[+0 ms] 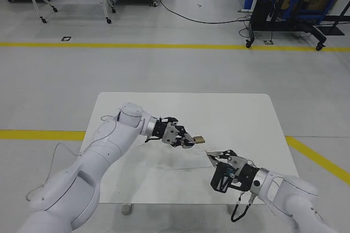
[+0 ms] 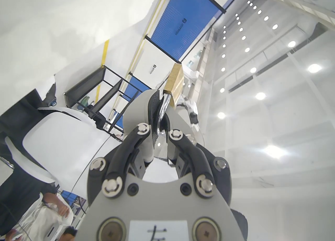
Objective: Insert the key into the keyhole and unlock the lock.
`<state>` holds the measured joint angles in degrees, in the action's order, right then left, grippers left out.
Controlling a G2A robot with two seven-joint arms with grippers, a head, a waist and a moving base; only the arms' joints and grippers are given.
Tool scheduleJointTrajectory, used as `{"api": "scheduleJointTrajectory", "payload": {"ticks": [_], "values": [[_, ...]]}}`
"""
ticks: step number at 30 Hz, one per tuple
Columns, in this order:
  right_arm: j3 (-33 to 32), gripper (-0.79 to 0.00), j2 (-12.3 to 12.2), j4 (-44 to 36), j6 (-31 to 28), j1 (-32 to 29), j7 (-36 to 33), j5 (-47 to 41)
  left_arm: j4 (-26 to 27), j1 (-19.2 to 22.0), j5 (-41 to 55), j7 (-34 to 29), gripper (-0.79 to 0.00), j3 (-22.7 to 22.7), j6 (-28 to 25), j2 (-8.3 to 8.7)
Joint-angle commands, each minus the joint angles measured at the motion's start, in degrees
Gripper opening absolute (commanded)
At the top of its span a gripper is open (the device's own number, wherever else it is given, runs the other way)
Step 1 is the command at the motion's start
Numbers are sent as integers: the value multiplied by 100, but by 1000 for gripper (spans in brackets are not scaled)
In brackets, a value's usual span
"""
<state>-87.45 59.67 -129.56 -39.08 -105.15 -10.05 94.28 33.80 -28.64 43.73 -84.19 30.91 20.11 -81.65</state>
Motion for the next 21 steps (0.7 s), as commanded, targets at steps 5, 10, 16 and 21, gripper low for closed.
{"api": "scheduleJointTrajectory", "payload": {"ticks": [5,10,16,21], "values": [[-253,-785,-10,640,-272,453,-710,-914,63,255,-61,-381,-785,-205,-606,53],[31,-785,-7,1253,-632,1114,-1281,-1739,671,129,-36,-381,-785,-317,-1255,180],[517,-785,15,1778,-725,1793,-1894,-2267,1176,107,166,-381,-785,-541,-1622,474],[727,-785,17,1955,-763,2056,-2106,-2523,1400,187,229,-381,-785,-723,-1724,701]]}}
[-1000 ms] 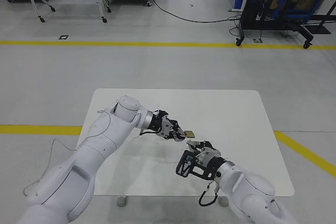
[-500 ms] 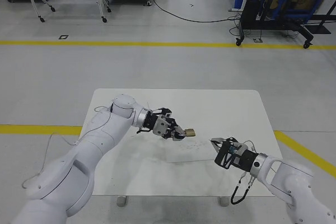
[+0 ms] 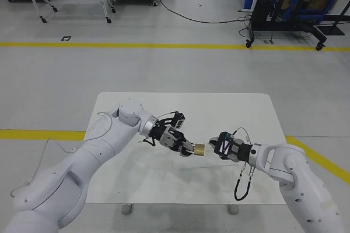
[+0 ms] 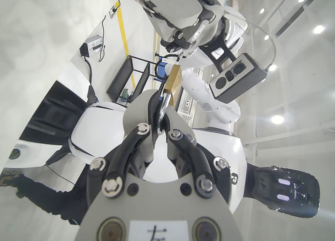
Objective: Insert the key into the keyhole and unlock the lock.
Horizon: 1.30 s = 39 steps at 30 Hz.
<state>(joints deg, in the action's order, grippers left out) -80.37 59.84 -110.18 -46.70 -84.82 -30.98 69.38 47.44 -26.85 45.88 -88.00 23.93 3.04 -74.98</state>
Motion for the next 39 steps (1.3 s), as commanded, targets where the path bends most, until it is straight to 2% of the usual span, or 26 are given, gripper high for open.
{"api": "scheduleJointTrajectory", "payload": {"ticks": [1,9,16,25,34,39], "values": [[47,-785,-2,45,-15,54,-28,-88,69,33,-24,0,-785,-69,-38,77],[296,-785,-2,334,29,343,-236,-448,497,98,-71,0,-785,-383,-291,332],[620,-785,-11,225,-117,457,-379,-370,613,168,15,0,-785,-565,-271,448],[752,-785,-68,28,-564,418,-352,-529,554,202,22,0,-785,-628,-181,427],[710,-785,-160,-85,-1100,353,-261,-860,358,170,-79,127,-785,-457,-130,346],[749,-785,-207,-193,-1130,322,-301,-894,312,130,-151,248,-785,-365,-32,297]]}}
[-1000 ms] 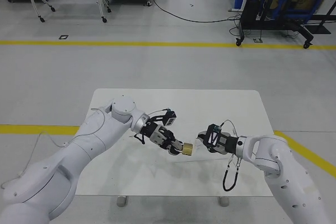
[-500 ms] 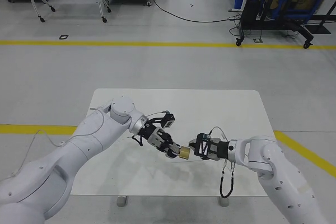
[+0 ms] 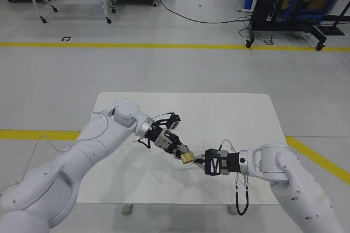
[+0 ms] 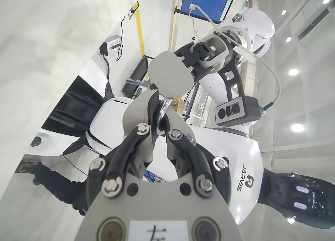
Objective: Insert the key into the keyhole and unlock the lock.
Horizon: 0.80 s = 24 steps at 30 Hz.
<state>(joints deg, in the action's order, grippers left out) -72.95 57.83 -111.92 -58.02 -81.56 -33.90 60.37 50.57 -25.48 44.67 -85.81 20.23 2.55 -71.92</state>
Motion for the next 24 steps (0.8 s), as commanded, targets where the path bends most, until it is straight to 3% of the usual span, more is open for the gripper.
{"api": "scheduleJointTrajectory", "payload": {"ticks": [1,14,24], "values": [[21,-785,-14,-51,2,-12,-20,23,4,-16,-62,63,-785,13,39,-21],[224,-785,-76,-375,286,-107,-70,367,12,-161,-220,568,-785,238,256,-150],[-430,-785,-201,-1233,328,-781,541,572,-313,-317,425,303,-785,476,1000,-289]]}}
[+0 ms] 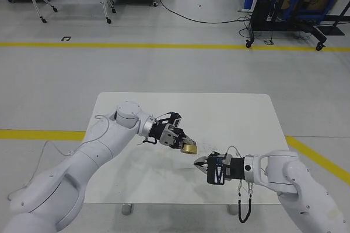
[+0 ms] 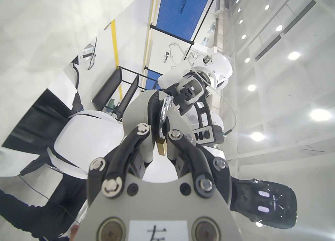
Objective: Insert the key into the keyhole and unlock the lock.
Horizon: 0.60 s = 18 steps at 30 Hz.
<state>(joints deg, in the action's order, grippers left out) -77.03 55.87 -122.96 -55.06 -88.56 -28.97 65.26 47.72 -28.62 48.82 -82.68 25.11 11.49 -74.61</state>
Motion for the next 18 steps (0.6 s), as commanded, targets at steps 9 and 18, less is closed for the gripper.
{"api": "scheduleJointTrajectory", "payload": {"ticks": [9,18], "values": [[43,-785,-22,-780,726,-740,756,1455,-456,108,-157,138,-785,-241,1149,-303],[60,-785,-15,-732,1255,-721,860,1779,-748,242,-310,119,-785,-543,1130,-524]]}}
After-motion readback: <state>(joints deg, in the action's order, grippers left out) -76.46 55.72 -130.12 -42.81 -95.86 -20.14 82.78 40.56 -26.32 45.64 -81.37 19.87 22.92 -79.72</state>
